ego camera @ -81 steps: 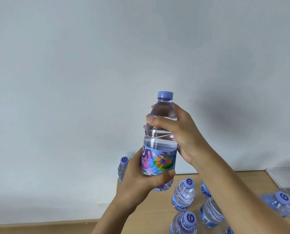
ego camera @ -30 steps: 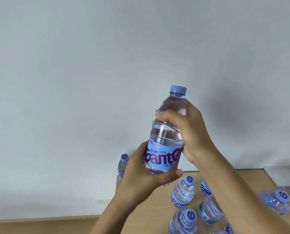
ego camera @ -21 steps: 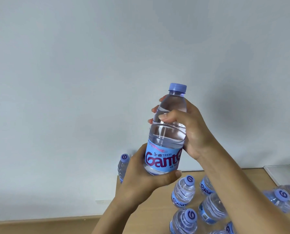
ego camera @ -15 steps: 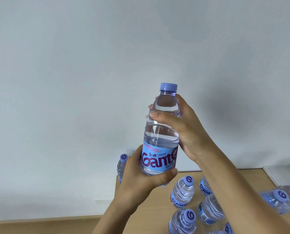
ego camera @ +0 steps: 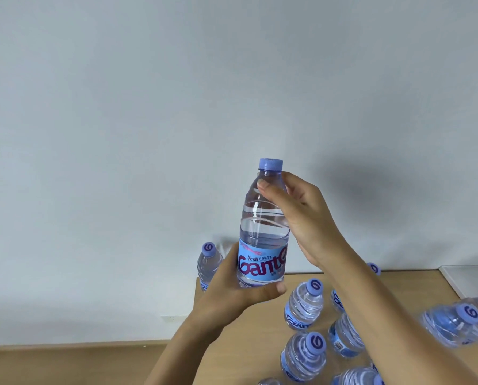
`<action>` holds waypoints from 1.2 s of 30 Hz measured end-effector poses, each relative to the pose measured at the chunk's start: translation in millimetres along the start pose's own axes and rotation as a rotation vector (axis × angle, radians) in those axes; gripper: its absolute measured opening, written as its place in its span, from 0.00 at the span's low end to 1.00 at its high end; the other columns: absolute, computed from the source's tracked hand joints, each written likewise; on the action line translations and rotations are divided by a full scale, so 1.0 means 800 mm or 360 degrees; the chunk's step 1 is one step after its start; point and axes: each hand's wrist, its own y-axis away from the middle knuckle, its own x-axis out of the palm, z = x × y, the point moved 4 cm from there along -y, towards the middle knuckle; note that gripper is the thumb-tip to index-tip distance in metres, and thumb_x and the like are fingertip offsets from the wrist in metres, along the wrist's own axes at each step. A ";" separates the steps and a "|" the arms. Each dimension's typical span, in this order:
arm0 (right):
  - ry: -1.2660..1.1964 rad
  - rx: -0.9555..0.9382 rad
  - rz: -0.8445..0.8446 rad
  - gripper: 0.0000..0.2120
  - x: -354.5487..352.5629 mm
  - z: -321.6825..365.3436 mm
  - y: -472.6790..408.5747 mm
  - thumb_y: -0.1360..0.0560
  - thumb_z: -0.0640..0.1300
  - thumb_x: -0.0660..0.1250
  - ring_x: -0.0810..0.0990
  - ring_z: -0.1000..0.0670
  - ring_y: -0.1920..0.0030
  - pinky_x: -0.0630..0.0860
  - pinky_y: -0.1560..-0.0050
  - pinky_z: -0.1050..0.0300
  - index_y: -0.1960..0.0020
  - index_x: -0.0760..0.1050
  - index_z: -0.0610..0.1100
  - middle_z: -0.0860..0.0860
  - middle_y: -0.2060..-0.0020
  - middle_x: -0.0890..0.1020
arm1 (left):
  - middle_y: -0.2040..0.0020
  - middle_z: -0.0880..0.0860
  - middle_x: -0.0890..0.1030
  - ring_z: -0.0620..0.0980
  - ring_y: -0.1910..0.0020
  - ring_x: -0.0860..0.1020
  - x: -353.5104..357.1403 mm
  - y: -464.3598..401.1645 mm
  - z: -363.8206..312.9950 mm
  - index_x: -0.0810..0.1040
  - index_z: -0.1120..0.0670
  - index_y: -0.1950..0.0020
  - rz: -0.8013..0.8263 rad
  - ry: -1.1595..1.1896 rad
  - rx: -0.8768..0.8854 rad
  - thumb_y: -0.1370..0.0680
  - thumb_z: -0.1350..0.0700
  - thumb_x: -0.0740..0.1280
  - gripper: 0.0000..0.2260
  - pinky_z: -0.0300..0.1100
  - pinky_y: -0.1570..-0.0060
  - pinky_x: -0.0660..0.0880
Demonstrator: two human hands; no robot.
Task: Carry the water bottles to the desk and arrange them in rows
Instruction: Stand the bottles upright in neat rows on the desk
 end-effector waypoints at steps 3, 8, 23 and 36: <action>0.0119 0.0060 0.0023 0.09 0.001 -0.023 0.004 0.25 0.52 0.69 0.84 0.48 0.51 0.80 0.47 0.43 0.51 0.81 0.47 0.52 0.57 0.85 | 0.45 0.52 0.83 0.51 0.45 0.81 -0.008 -0.005 0.025 0.73 0.51 0.36 0.0027 0.0003 -0.0083 0.33 0.57 0.79 0.27 0.41 0.48 0.78; 0.0251 0.0179 0.0106 0.07 0.002 -0.068 0.010 0.23 0.48 0.69 0.81 0.53 0.57 0.77 0.50 0.49 0.53 0.81 0.44 0.48 0.59 0.84 | 0.45 0.51 0.83 0.49 0.45 0.81 -0.025 -0.015 0.082 0.76 0.50 0.38 -0.0038 -0.0099 -0.0199 0.34 0.57 0.80 0.27 0.46 0.44 0.79; 0.0569 0.0572 0.0422 0.09 0.020 -0.206 0.048 0.29 0.45 0.77 0.81 0.62 0.56 0.74 0.54 0.67 0.49 0.84 0.47 0.53 0.57 0.87 | 0.50 0.41 0.83 0.39 0.50 0.81 -0.058 -0.027 0.246 0.76 0.44 0.43 -0.0501 -0.0484 -0.0243 0.42 0.55 0.83 0.30 0.27 0.55 0.74; 0.0557 0.0575 0.0277 0.18 0.028 -0.254 0.039 0.32 0.45 0.79 0.82 0.50 0.44 0.78 0.43 0.48 0.54 0.81 0.69 0.55 0.50 0.85 | 0.45 0.51 0.78 0.48 0.47 0.79 -0.061 -0.048 0.283 0.72 0.56 0.39 -0.0852 -0.0432 -0.0307 0.38 0.67 0.81 0.32 0.34 0.50 0.73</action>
